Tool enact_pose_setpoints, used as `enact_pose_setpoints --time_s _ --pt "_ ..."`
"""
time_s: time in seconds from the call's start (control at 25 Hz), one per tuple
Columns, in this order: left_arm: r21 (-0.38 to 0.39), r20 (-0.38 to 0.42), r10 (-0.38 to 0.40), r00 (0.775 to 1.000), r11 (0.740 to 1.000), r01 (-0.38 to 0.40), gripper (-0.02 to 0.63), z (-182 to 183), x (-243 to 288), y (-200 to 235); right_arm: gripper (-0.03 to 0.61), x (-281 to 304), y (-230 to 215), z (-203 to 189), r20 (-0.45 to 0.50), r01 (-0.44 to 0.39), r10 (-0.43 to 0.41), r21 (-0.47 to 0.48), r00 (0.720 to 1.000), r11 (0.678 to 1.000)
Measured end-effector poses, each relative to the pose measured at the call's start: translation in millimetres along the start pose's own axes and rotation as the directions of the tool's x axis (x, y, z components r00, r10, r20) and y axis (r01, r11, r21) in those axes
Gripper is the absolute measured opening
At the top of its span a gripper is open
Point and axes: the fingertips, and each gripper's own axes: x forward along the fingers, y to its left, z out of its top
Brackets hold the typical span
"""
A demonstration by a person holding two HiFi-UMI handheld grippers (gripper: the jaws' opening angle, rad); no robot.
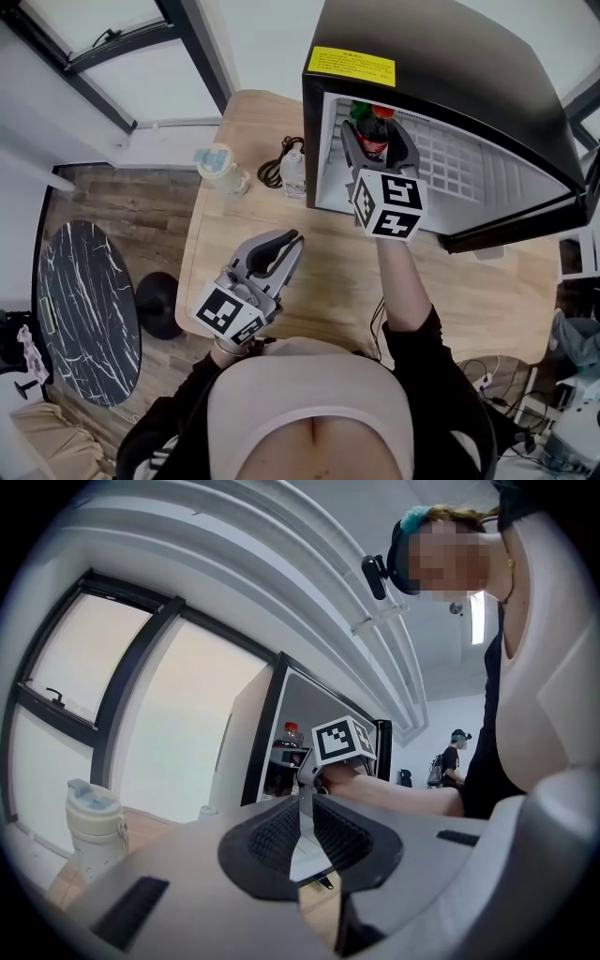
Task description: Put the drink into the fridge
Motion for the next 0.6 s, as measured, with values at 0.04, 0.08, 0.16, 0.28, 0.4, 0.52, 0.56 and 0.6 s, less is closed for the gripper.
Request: enact_pose_setpoints --time_s 0.04,0.08,0.16,0.28,0.4,0.52,0.56,0.6 --pt "0.0 0.0 0.0 1.0 1.0 0.0 0.049 0.0 0.1 -0.3 0.325 0.4 -0.9 -0.4 0.0 0.002 -0.002 0.001 1.0 1.0" --pt "0.0 0.001 0.002 1.0 1.0 -0.002 0.049 0.2 -0.1 -0.3 0.325 1.0 -1.5 -0.7 0.0 0.004 -0.004 0.002 1.0 1.0" --pt "0.0 0.001 0.006 1.0 1.0 -0.006 0.049 0.7 -0.6 0.5 0.325 3.0 -1.0 -0.3 0.002 0.005 -0.005 0.002 1.0 1.0" --pt "-0.002 -0.005 0.008 1.0 1.0 -0.008 0.049 -0.6 -1.6 0.2 0.325 6.5 0.4 1.5 0.011 0.012 -0.012 -0.005 1.0 1.0" --pt "-0.003 -0.01 0.013 1.0 1.0 -0.013 0.049 -2.0 -3.7 -0.6 0.325 8.5 0.8 1.7 0.021 0.022 -0.022 -0.012 1.0 1.0" --pt "0.0 -0.005 0.022 1.0 1.0 -0.022 0.049 0.2 -6.1 0.4 0.325 10.5 0.8 2.1 0.029 0.031 -0.031 -0.012 0.999 0.999" --pt "0.0 -0.003 0.023 1.0 1.0 -0.023 0.049 0.7 -6.7 0.6 0.325 10.7 0.7 2.2 0.03 0.034 -0.034 -0.013 0.999 0.999" --pt "0.0 -0.003 0.024 1.0 1.0 -0.024 0.049 0.8 -7.1 0.5 0.325 10.8 0.9 2.2 0.032 0.036 -0.036 -0.016 0.999 0.999"
